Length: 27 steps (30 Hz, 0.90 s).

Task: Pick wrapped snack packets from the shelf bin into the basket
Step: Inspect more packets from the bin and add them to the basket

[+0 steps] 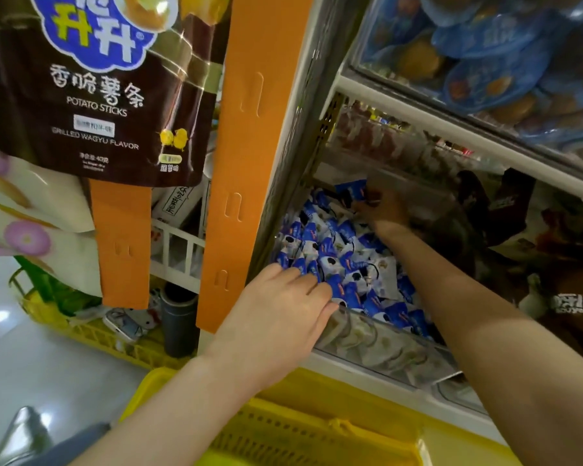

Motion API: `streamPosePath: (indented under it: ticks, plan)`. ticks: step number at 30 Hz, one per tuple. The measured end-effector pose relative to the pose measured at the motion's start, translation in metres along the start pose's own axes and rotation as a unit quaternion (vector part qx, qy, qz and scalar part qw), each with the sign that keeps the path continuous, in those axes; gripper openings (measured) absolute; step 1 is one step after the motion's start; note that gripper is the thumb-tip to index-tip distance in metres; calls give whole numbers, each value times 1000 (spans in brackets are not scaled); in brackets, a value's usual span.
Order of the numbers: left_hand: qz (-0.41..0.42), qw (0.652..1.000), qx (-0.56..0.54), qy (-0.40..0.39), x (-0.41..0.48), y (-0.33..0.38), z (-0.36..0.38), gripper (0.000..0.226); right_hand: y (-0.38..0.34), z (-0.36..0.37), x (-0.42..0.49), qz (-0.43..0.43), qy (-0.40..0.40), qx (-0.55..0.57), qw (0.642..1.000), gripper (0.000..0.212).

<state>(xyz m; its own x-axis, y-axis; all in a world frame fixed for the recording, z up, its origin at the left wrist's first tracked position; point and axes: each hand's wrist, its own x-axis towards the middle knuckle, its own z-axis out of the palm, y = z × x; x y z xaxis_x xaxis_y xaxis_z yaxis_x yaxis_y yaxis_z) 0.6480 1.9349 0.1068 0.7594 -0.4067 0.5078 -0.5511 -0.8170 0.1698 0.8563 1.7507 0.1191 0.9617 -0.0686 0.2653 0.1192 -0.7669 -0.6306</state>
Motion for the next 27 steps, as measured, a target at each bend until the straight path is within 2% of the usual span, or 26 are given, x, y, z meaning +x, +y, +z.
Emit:
streamPosePath:
  ticks: [2, 5, 8, 11, 15, 17, 20, 21, 24, 25, 27]
  plan:
    - [0, 1000, 8, 0, 0, 1, 0, 40, 1, -5, 3, 1, -49, -45, 998, 13]
    - [-3, 1000, 10, 0, 0, 2, -1, 40, -2, -8, 8, 11, -96, -90, 991, 24]
    - [-1, 1000, 4, -2, 0, 2, -3, 41, -10, -5, 12, -6, -114, -138, 984, 19]
    - [3, 1000, -1, 2, 1, 3, -3, 42, -12, -3, 16, 4, -122, -143, 982, 26]
    - [5, 1000, -5, 10, 1, 3, -3, 43, -14, -5, 15, -16, -154, -231, 960, 34]
    - [4, 1000, -7, 9, 1, 3, -2, 42, -14, -8, 12, -20, -187, -227, 956, 36]
    - [3, 1000, -6, 12, 1, 3, -1, 42, -12, -17, 7, 6, -264, -127, 956, 37]
    - [2, 1000, -6, 13, 1, 3, -1, 42, -10, -19, 5, 7, -249, -89, 964, 35]
    - [0, 1000, -6, 13, 1, 3, 0, 41, -7, -21, 9, -9, -93, -71, 993, 29]
    - [0, 1000, -5, 13, 1, 3, 0, 41, -6, -20, 10, -2, -76, -89, 993, 27]
    - [0, 1000, -5, 13, 1, 3, -1, 41, -6, -17, 11, 30, -101, -127, 986, 23]
